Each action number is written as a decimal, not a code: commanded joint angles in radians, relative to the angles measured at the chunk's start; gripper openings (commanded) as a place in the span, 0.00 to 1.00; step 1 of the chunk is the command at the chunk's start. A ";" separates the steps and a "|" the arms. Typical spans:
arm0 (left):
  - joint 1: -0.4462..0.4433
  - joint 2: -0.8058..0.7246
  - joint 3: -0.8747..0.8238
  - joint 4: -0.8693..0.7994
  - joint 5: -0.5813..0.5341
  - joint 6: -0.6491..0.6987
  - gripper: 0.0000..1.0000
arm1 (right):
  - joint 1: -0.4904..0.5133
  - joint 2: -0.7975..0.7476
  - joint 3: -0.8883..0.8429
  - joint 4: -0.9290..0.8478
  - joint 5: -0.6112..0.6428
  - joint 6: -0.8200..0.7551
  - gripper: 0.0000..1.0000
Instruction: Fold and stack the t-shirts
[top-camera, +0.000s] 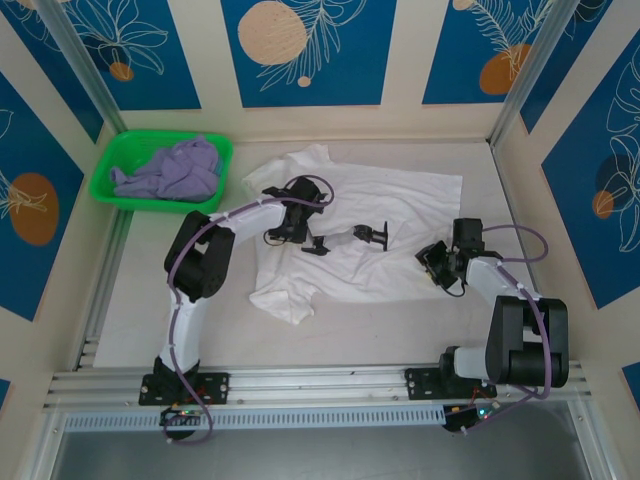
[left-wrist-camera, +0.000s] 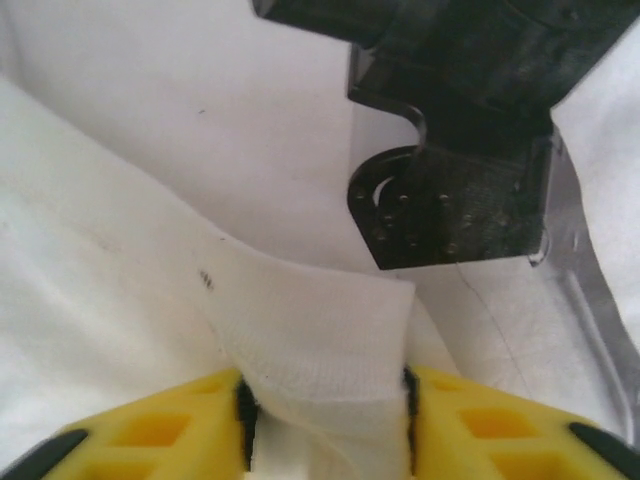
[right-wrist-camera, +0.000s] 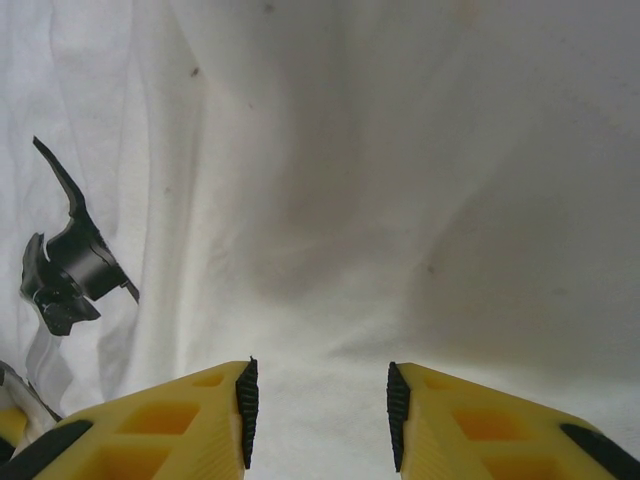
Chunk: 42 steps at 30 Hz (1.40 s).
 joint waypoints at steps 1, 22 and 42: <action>0.003 -0.017 0.017 -0.032 0.002 -0.002 0.24 | -0.011 -0.010 -0.013 -0.002 -0.027 0.014 0.42; 0.127 -0.467 -0.512 0.177 0.072 -0.116 0.25 | -0.054 0.064 -0.012 0.006 -0.059 0.052 0.33; 0.172 -0.769 -0.812 0.125 -0.103 -0.203 0.00 | -0.008 0.086 0.018 -0.002 -0.042 0.028 0.27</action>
